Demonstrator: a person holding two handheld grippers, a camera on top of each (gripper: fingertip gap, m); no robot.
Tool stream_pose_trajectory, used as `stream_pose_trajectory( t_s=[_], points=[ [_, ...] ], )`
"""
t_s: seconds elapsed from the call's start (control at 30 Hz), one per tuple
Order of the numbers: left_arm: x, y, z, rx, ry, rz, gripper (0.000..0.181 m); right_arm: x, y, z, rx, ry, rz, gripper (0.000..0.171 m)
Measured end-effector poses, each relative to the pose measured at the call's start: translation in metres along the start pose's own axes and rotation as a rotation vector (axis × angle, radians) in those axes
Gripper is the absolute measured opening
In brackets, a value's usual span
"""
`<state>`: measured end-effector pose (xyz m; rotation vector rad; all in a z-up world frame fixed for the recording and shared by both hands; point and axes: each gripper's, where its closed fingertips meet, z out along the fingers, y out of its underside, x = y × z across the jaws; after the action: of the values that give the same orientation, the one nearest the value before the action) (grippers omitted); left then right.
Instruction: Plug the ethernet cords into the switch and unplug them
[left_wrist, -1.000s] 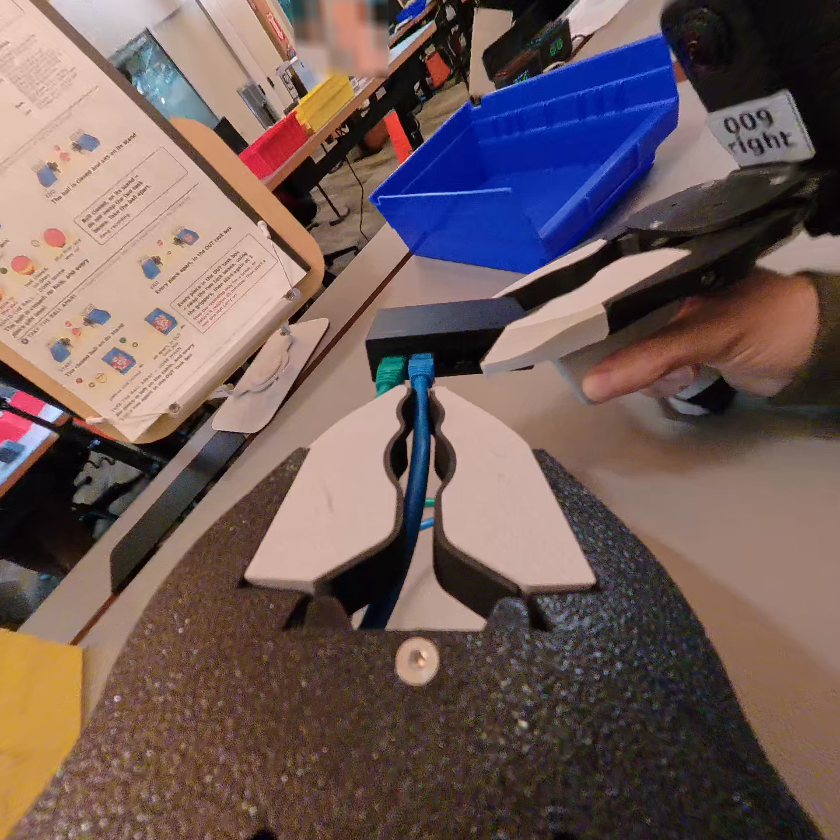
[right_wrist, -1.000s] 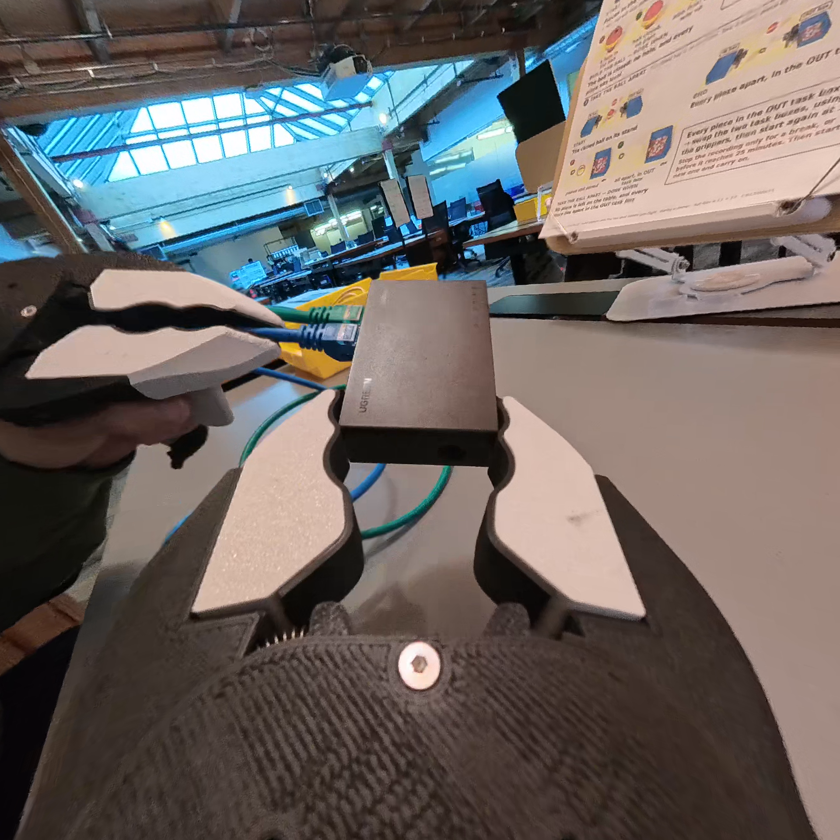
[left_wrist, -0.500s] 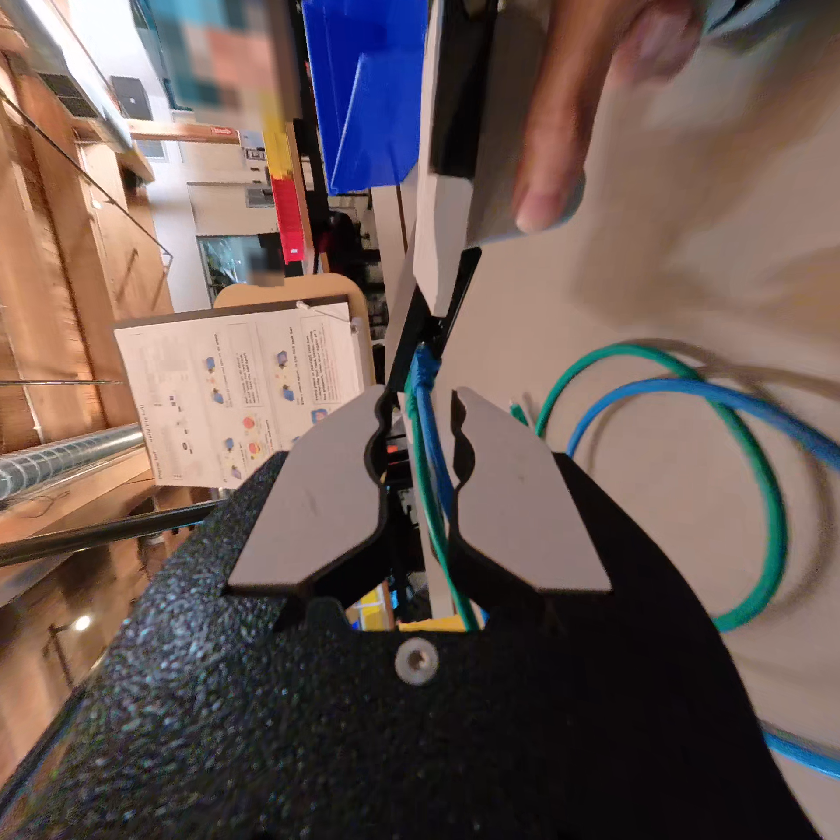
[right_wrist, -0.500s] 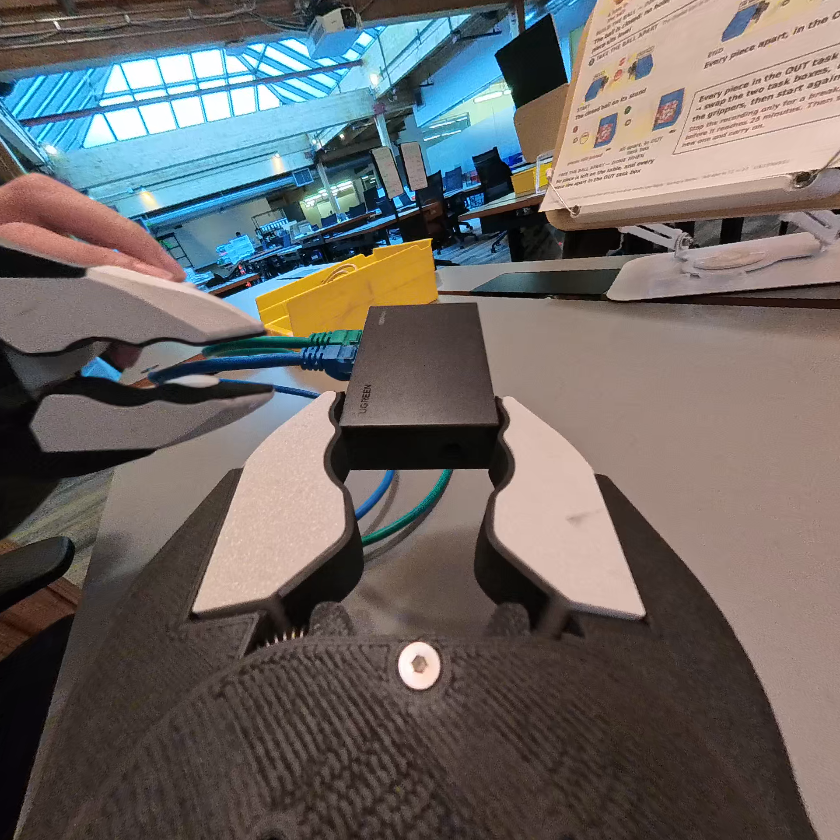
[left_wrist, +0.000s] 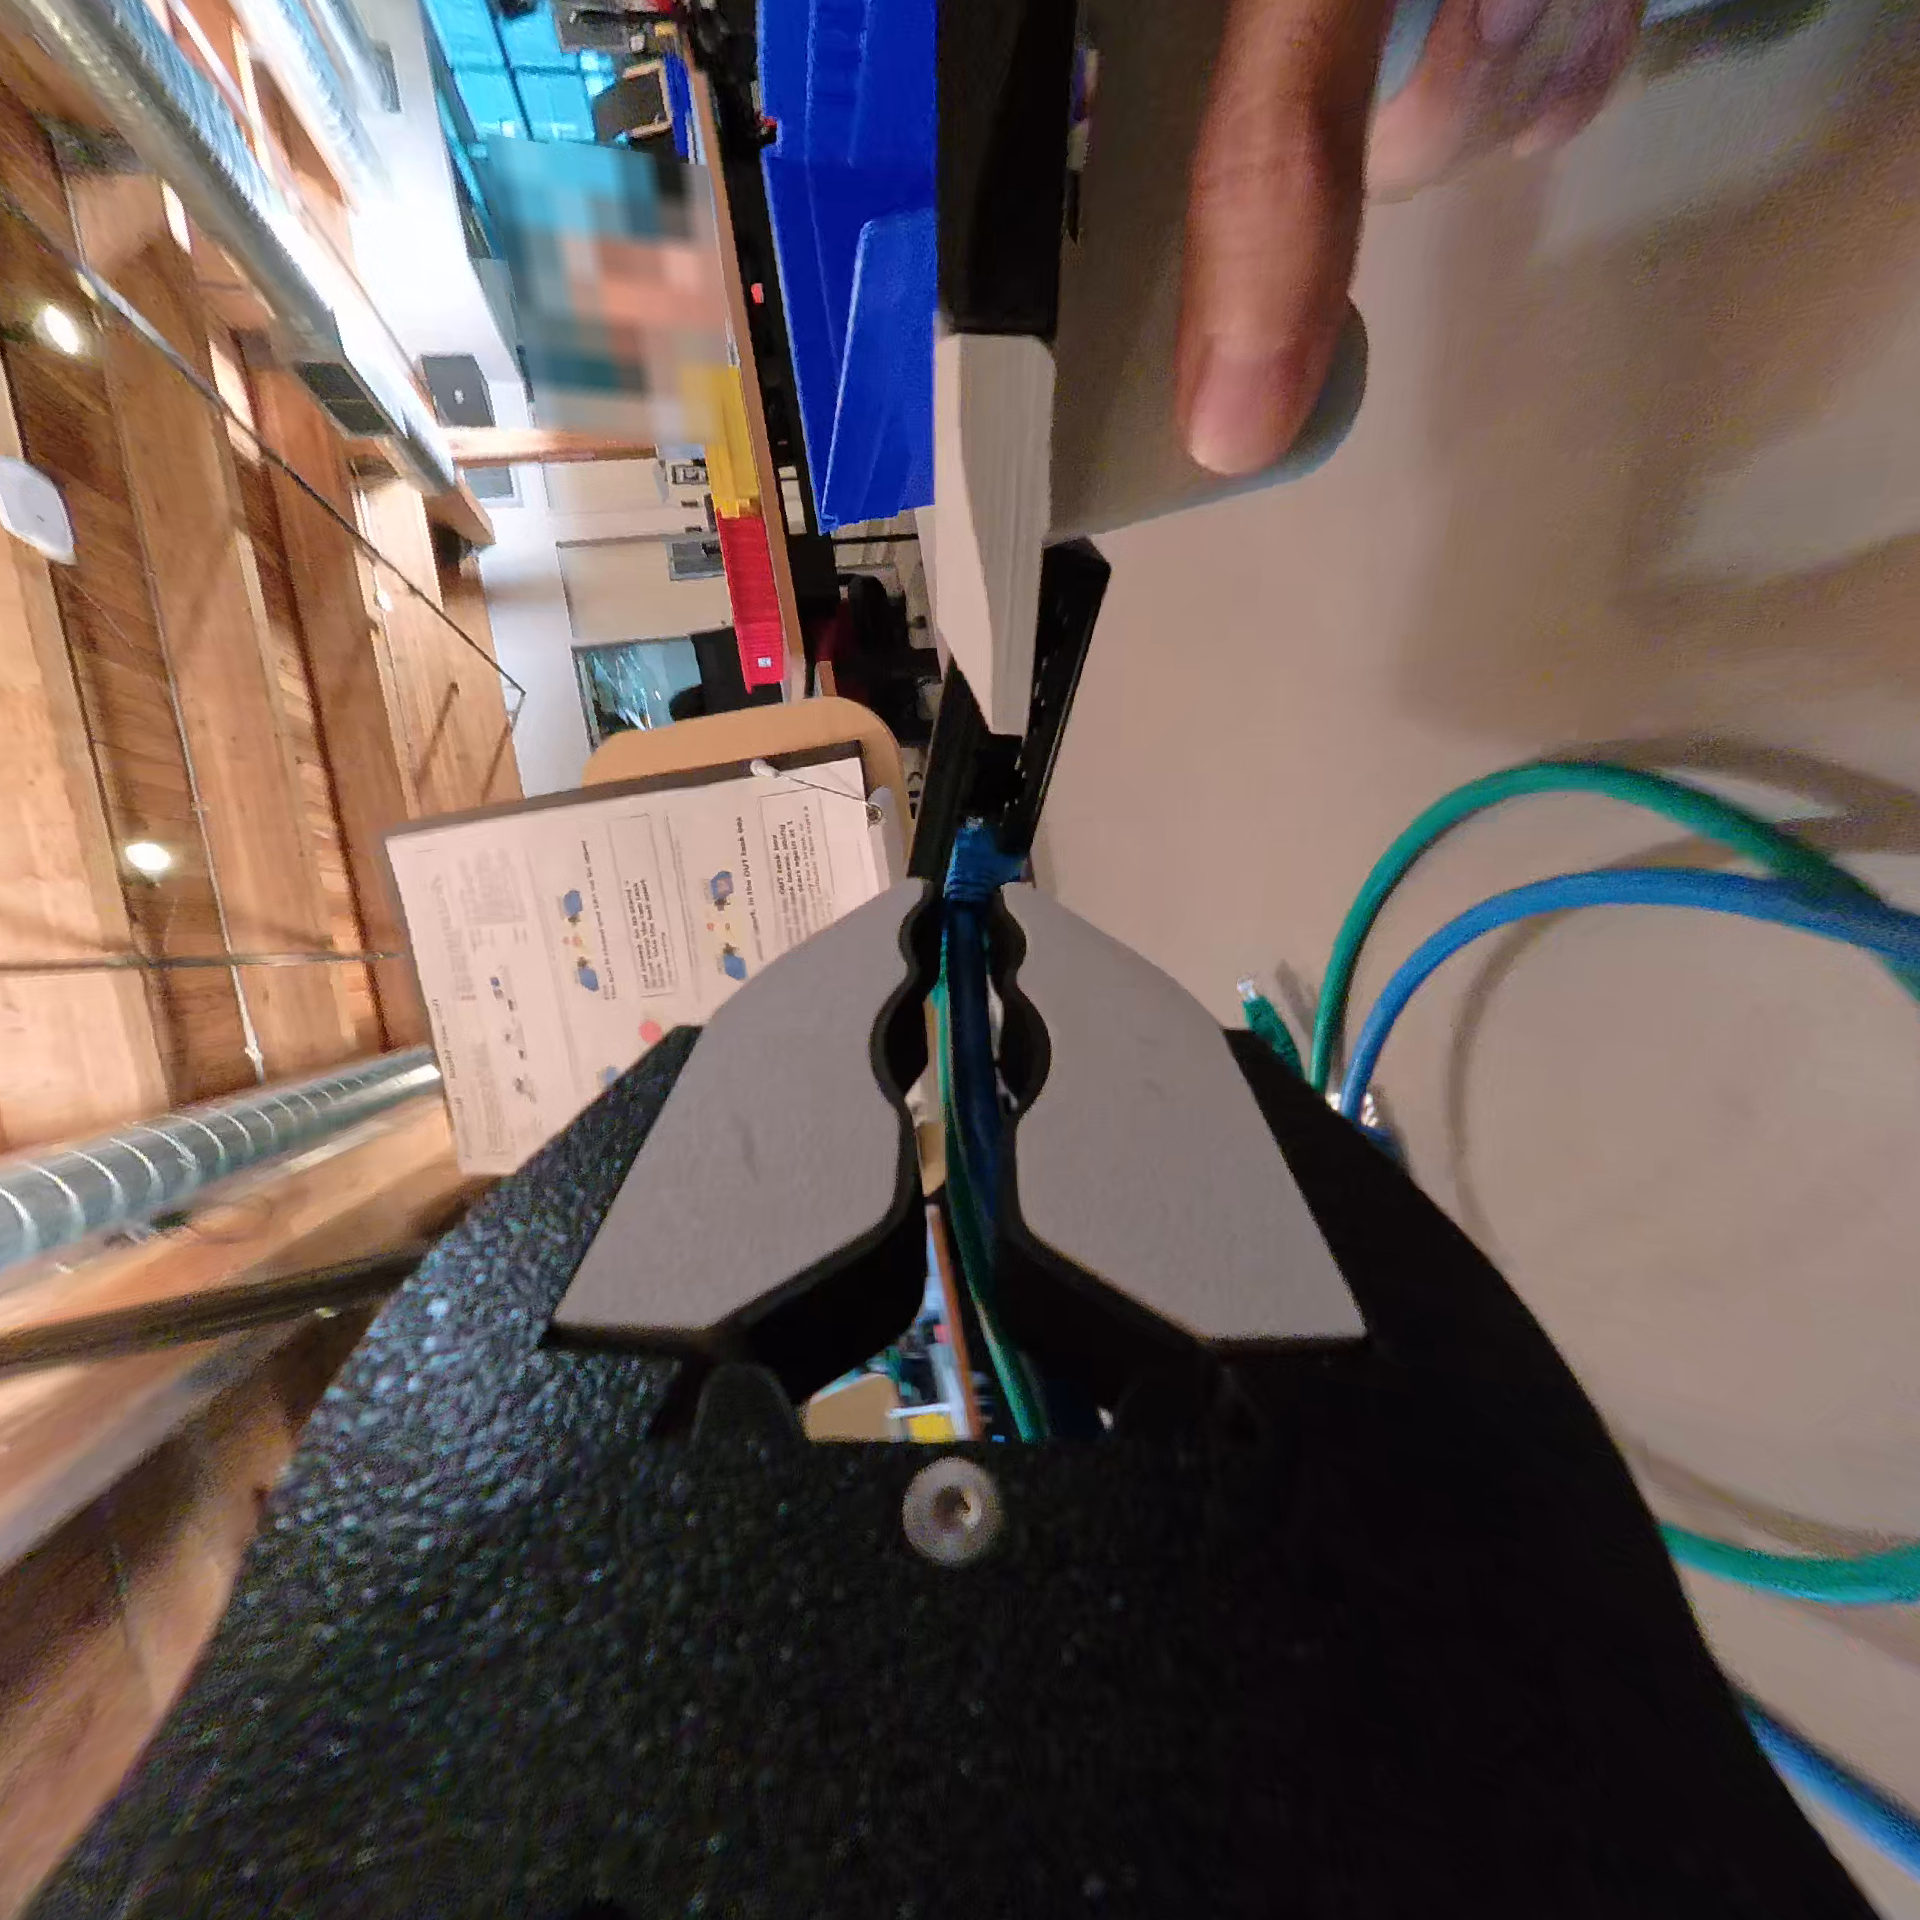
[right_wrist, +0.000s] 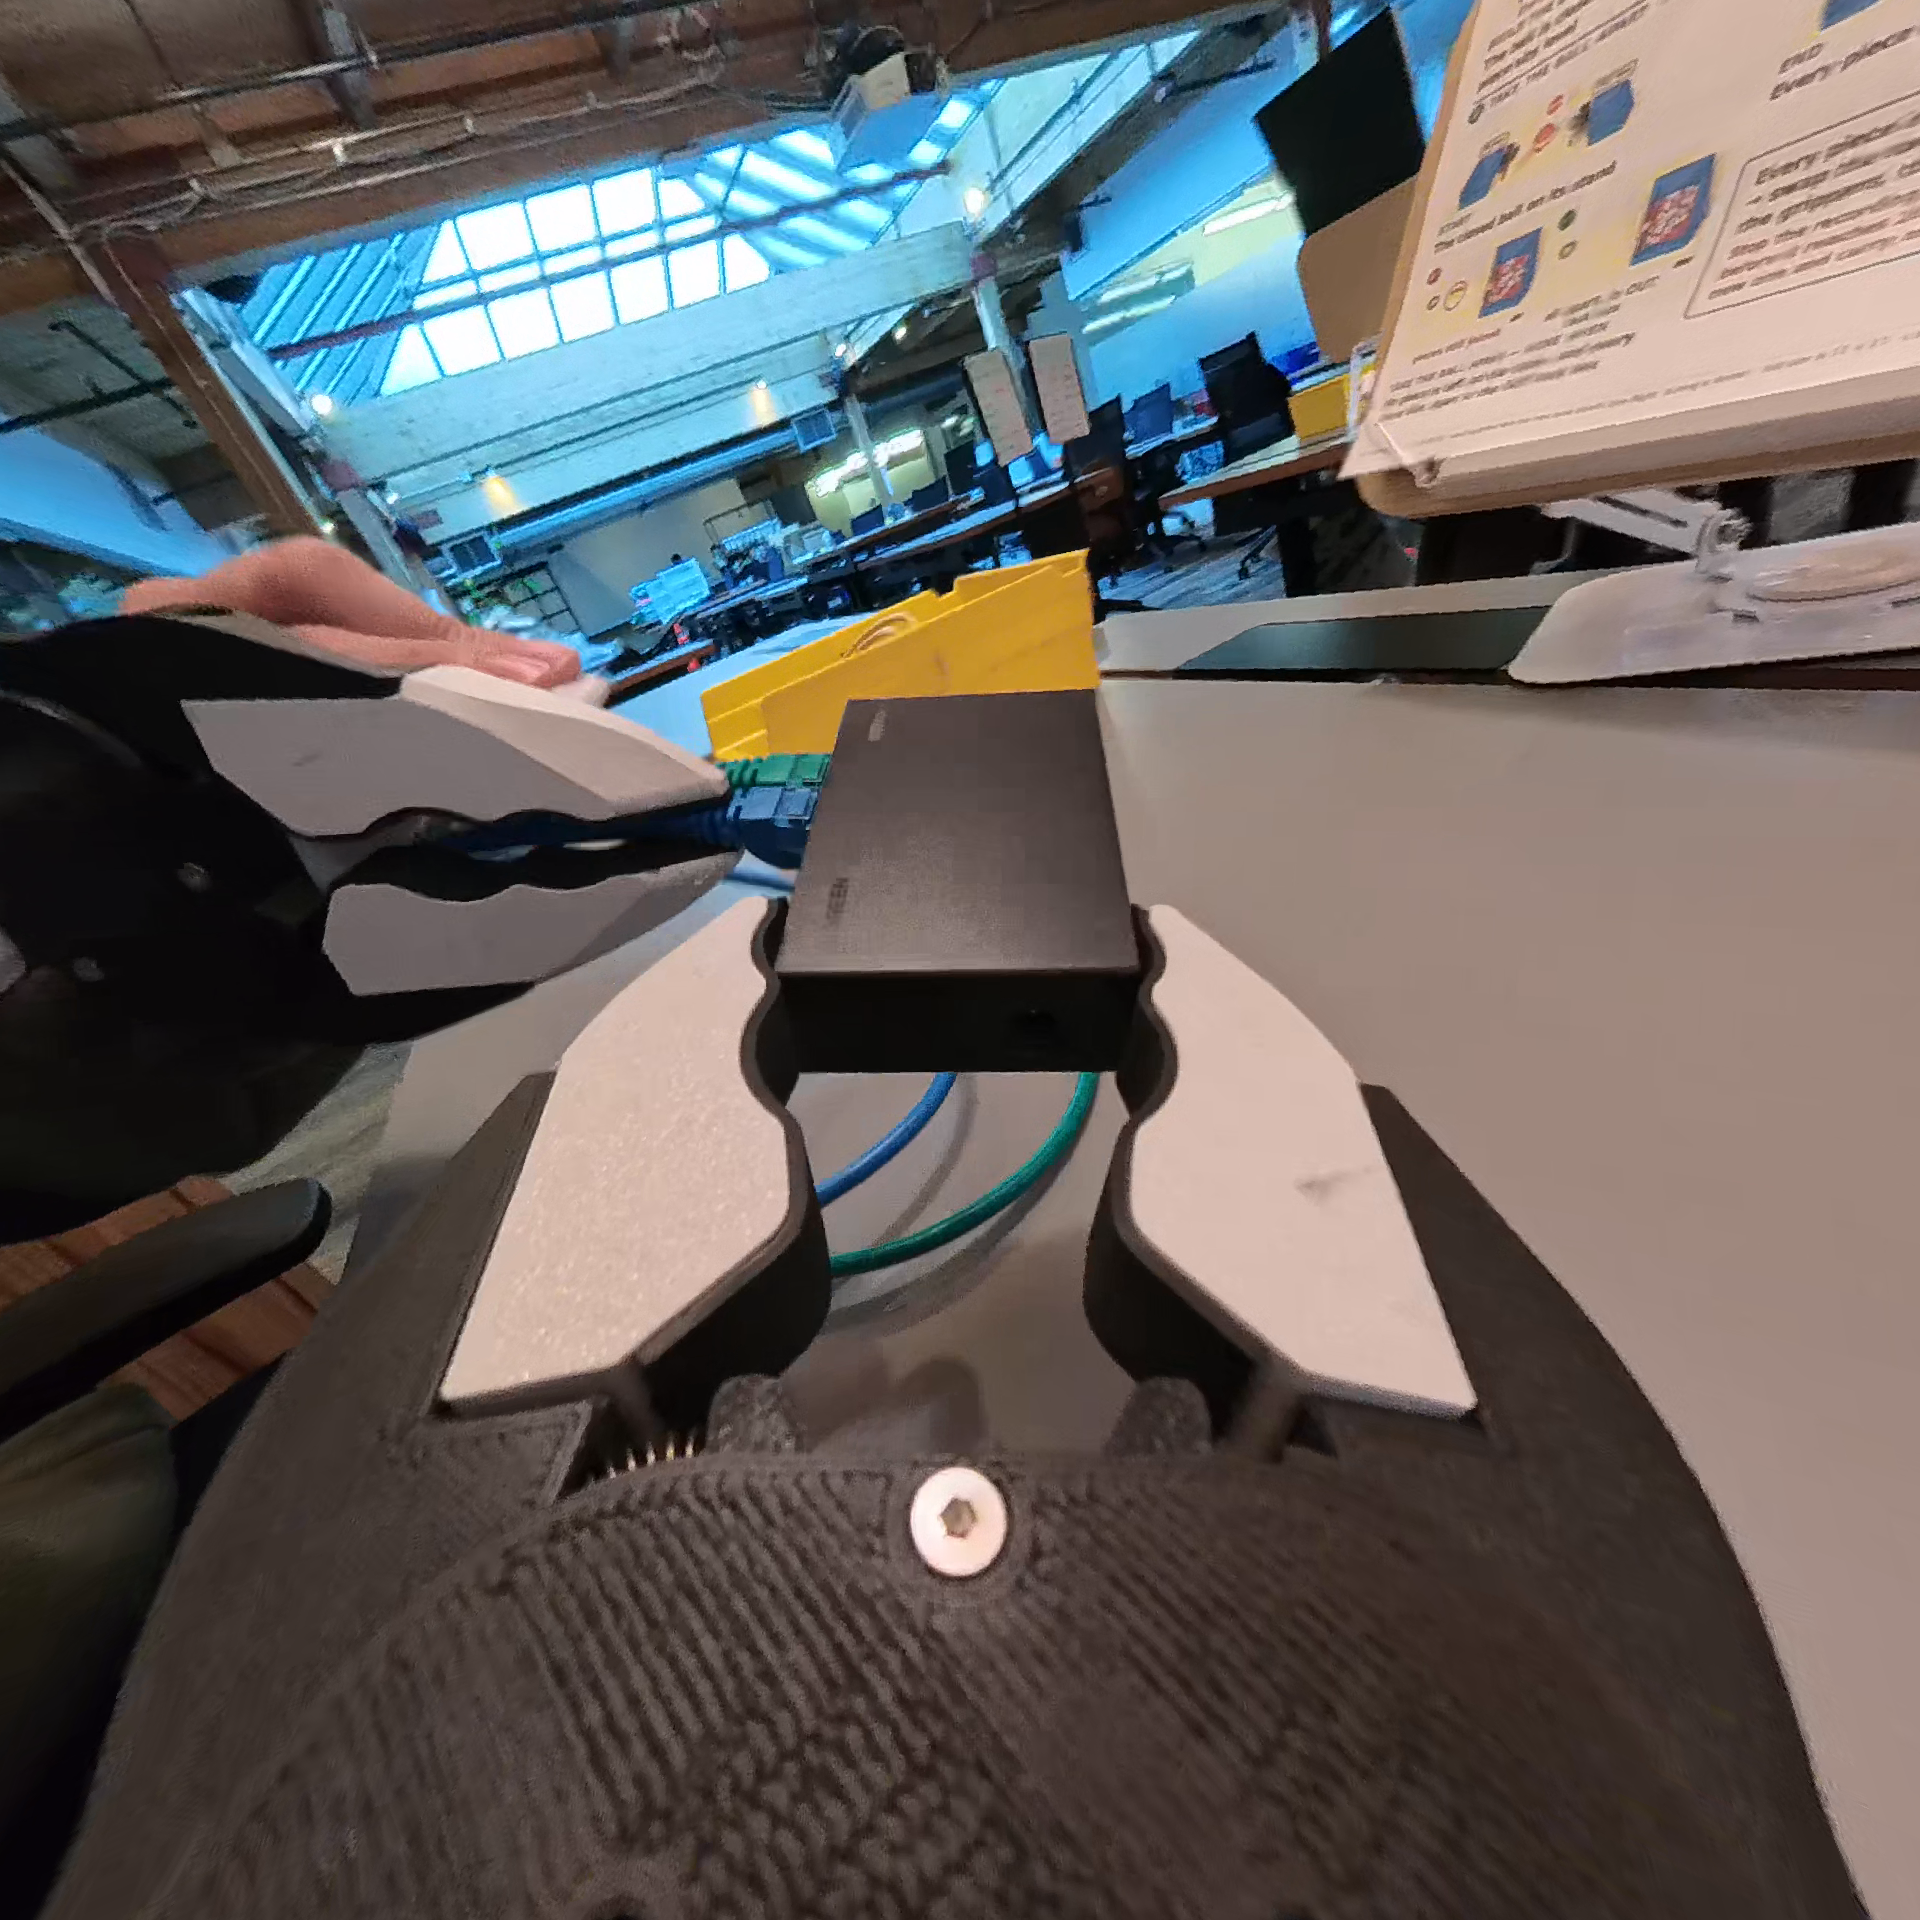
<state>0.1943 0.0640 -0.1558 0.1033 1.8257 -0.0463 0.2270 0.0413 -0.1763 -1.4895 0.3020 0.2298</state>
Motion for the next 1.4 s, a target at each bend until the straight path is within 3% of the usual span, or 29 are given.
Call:
stream_pose_trajectory(
  t_s=[0.03, 0.27, 0.47, 0.7, 0.87, 1.0, 1.1, 1.27, 1.4],
  points=[
    [0.000, 0.000, -0.002, 0.005, 0.000, 0.044, 0.008, -0.002, 0.002, 0.001, -0.019, -0.019, 0.001, 0.062],
    [0.009, 0.005, -0.008, 0.004, 0.047, 0.221, 0.007, -0.008, 0.011, 0.006, -0.085, -0.008, -0.060, 0.062],
    [0.001, 0.003, 0.002, 0.001, 0.052, 0.167, 0.008, 0.001, 0.005, 0.002, -0.039, 0.017, -0.009, 0.062],
    [-0.001, -0.001, 0.000, 0.023, 0.063, -0.133, 0.016, 0.023, -0.001, -0.005, 0.012, 0.124, 0.080, 0.062],
    [-0.041, 0.007, -0.031, 0.145, 0.036, -0.673, 0.027, 0.035, -0.010, -0.016, 0.092, 0.184, 0.118, 0.061],
    [-0.079, 0.074, -0.058, 0.153, -0.037, -1.098, 0.027, 0.039, -0.014, -0.020, 0.122, 0.219, 0.096, 0.061],
    [-0.084, 0.166, -0.078, -0.015, -0.137, -1.310, 0.026, 0.037, -0.014, -0.021, 0.128, 0.205, 0.090, 0.061],
    [-0.031, 0.345, -0.120, -0.533, -0.177, -1.484, 0.026, 0.035, -0.012, -0.018, 0.108, 0.191, 0.092, 0.061],
    [0.022, 0.412, -0.116, -0.632, -0.032, -1.697, 0.034, 0.033, -0.012, -0.016, 0.104, 0.166, 0.092, 0.061]
  ],
)
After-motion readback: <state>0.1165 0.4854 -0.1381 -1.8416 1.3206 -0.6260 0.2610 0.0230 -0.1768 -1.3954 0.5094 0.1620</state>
